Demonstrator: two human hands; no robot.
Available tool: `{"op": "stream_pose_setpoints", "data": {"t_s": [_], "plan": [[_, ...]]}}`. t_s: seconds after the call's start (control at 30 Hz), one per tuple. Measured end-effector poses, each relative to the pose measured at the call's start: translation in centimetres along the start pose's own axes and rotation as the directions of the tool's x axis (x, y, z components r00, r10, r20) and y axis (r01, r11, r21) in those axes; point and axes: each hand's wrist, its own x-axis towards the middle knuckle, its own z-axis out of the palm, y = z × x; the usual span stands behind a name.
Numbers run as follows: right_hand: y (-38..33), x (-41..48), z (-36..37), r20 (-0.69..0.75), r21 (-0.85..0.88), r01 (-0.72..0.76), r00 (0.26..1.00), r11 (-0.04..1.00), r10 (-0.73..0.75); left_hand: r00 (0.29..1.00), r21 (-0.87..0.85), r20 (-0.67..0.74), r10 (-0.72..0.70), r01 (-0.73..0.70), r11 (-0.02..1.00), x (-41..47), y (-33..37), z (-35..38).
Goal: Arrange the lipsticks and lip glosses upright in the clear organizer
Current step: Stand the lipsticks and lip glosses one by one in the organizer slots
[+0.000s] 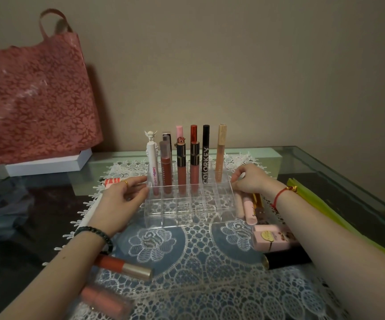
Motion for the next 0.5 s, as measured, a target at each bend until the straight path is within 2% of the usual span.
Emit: {"op": "stream_pose_setpoints", "data": {"t_s": [0.13,0.33,0.4,0.5], "plan": [[0.4,0.2,-0.2,-0.108,0.199,-0.039,0.992,0.979,0.061,1.000,0.002,0.002,-0.002,0.002,1.000,-0.1,0.1,0.0],[0.0,-1.4,-2.1,-0.182,0.568,0.006,0.976,0.823,0.119,1.000,0.007,-0.009,-0.020,0.020,1.000,-0.2,0.3,0.0],[-0.2,-2.2,-3.0,-0.206,0.640,0.059,0.974,0.766,0.098,0.998,-0.004,-0.053,-0.030,0.030,1.000,-0.1,0.4,-0.2],[-0.8,-3.6,-4.6,-0.278,0.670,0.161,0.960,0.725,0.044,0.978,-0.053,-0.210,-0.005,-0.006,0.999,0.0,1.0,-0.6]]}}
